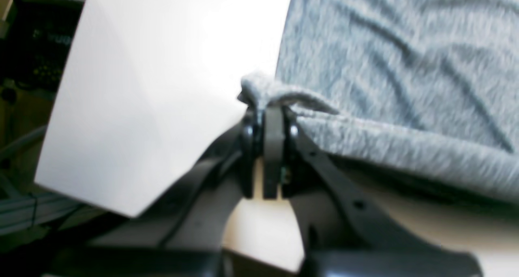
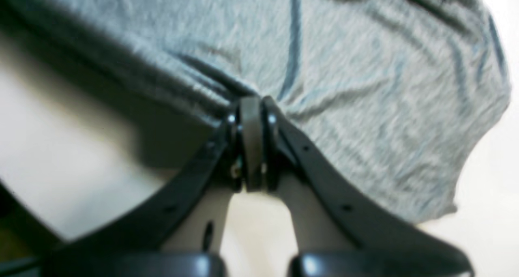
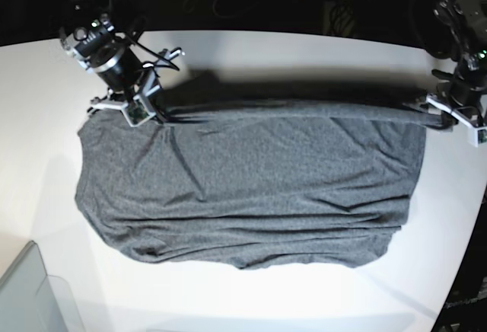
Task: Layout the t-shirt on the table in an organized manner, then fold the t-shirt properly
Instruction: 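Lift the shoulder edge with both grippers and pull it taut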
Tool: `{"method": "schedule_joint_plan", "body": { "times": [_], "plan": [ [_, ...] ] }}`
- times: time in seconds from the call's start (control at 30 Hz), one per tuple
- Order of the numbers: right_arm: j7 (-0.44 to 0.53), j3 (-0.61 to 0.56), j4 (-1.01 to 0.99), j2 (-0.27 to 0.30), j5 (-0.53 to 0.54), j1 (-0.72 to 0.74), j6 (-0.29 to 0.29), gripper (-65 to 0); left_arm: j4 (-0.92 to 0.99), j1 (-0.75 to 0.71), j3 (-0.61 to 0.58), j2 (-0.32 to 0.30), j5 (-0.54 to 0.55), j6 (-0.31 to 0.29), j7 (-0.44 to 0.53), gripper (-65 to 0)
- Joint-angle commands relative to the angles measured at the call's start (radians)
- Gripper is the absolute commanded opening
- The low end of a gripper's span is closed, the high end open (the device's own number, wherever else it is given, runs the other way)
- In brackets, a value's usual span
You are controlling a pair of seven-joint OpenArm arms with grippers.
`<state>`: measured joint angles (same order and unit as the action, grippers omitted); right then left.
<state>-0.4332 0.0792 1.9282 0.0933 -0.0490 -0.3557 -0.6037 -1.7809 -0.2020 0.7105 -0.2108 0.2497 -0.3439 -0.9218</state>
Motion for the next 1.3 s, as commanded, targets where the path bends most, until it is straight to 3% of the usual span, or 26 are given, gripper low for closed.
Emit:
{"method": "schedule_joint_plan", "body": {
  "times": [0.0, 0.6, 0.83, 1.03, 1.1, 1.27],
  "plan": [
    [0.026, 0.001, 0.010, 0.001, 0.010, 0.017, 0.005, -65.0, -0.015, 0.006, -0.001, -0.014, 0.001, 0.003, 0.020, -65.0],
    [0.026, 0.000, -0.172, 0.004, 0.010, 0.177, 0.005, -65.0, 0.128, 0.112, -0.013, -0.016, 0.000, 0.004, 0.020, -65.0],
    [0.026, 0.000, -0.247, 0.004, 0.010, 0.251, 0.005, -65.0, 0.161, 0.167, -0.114, -0.017, -0.149, 0.006, 0.020, -64.9],
    [0.026, -0.002, -0.322, 0.006, 0.008, 0.303, 0.005, -65.0, 0.217, 0.215, -0.121, -0.014, -0.181, 0.006, 0.020, -64.6],
    [0.026, -0.002, -0.339, 0.006, 0.008, 0.309, 0.005, -65.0, 0.235, 0.215, -0.121, -0.019, -0.181, 0.007, 0.020, -60.6],
    [0.026, 0.000, -0.342, 0.006, 0.008, 0.307, 0.005, -65.0, 0.238, 0.210, -0.121, -0.019, -0.181, 0.013, 0.020, -39.2]
  ]
}}
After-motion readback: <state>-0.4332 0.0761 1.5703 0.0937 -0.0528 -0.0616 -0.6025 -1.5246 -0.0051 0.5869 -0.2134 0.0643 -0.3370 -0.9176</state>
